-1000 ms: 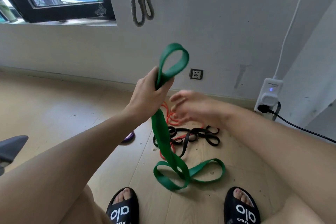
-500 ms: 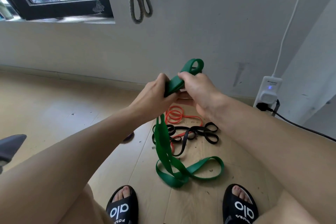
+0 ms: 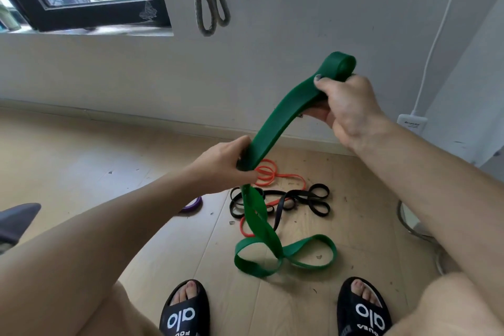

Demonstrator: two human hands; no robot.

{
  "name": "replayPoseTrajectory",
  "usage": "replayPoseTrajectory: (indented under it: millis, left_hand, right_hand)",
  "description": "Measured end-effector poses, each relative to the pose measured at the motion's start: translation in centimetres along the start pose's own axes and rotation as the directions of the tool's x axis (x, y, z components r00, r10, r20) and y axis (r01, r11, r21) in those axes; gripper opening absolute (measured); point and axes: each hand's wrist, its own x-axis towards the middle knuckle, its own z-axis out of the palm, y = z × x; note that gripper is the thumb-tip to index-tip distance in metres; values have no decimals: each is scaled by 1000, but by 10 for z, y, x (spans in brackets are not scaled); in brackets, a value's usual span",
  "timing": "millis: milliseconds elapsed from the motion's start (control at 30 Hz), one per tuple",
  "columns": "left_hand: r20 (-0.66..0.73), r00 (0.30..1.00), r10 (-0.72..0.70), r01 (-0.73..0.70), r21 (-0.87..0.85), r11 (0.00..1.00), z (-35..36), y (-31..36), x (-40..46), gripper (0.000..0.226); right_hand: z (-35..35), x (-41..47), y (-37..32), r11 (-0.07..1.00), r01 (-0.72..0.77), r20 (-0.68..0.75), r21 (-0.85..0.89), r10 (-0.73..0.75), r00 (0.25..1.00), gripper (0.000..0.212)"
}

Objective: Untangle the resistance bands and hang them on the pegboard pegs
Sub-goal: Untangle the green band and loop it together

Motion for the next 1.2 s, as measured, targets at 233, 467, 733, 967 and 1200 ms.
replayPoseTrajectory:
  millis: [233, 467, 733, 967, 1200]
  left_hand:
    - [-185, 977, 107, -119, -50, 992, -23, 16, 1, 27]
    - [-206, 967, 150, -181, -143, 973, -23, 34, -1, 18]
    - [-147, 978, 147, -182, -264, 947, -24, 33, -7, 20]
    - [-39, 997, 59, -68, -299, 952, -19, 14, -5, 38]
    - [-112, 993, 44, -74, -277, 958, -18, 9, -6, 35]
  right_hand:
    - [-34, 22, 34, 909, -377, -189, -179, 345, 919, 22]
    - [5, -8, 17, 635, 203, 168, -745, -115, 979, 40]
    - [34, -27, 32, 490, 521, 541, -699, -115, 833, 32]
    - [37, -15, 6, 624, 498, 331, -602, -373, 867, 24]
    - [4, 6, 21, 265, 312, 256, -912, -225, 940, 38]
